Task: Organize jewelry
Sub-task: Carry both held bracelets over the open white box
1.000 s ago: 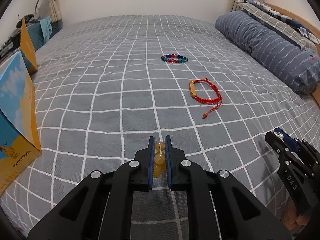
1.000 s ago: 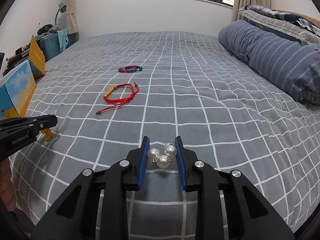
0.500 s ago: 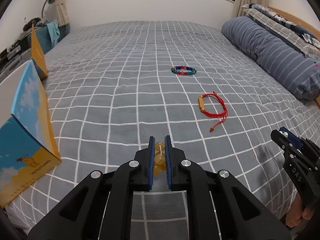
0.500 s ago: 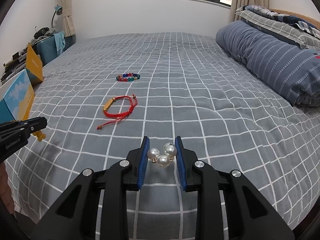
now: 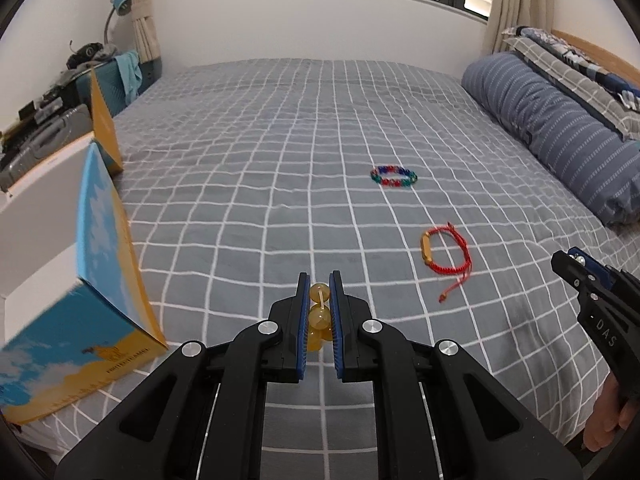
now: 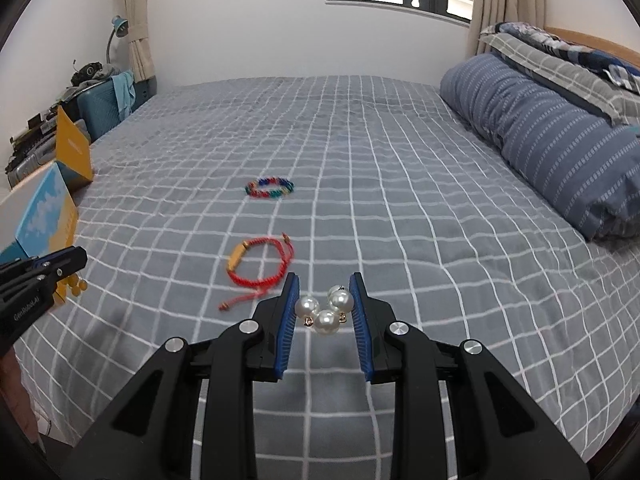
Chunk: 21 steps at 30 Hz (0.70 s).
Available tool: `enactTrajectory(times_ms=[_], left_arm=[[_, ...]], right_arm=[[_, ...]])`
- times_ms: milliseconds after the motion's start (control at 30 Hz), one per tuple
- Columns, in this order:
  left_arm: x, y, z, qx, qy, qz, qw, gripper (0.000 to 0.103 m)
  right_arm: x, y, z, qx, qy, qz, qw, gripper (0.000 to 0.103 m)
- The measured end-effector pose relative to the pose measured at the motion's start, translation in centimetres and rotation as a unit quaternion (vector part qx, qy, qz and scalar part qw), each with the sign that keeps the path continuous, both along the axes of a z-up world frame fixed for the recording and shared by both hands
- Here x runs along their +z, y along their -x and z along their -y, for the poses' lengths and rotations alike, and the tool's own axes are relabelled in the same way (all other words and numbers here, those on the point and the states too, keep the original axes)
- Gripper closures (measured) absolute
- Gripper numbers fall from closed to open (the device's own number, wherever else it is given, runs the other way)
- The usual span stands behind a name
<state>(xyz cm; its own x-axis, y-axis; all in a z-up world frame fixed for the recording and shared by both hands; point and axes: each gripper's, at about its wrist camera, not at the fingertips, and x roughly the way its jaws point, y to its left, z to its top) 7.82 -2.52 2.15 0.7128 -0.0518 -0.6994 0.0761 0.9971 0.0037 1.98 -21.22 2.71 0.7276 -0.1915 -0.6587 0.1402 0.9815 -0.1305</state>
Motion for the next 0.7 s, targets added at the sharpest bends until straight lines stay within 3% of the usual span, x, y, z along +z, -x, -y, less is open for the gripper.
enactTrajectory(times_ms=[700], left_arm=[[7.3, 0.1, -8.9, 0.098, -0.002, 0.031, 0.9947, 0.094]], right_arm=[[6.3, -6.1, -11.0, 0.117, -0.020, 0.021, 0.993, 0.078]])
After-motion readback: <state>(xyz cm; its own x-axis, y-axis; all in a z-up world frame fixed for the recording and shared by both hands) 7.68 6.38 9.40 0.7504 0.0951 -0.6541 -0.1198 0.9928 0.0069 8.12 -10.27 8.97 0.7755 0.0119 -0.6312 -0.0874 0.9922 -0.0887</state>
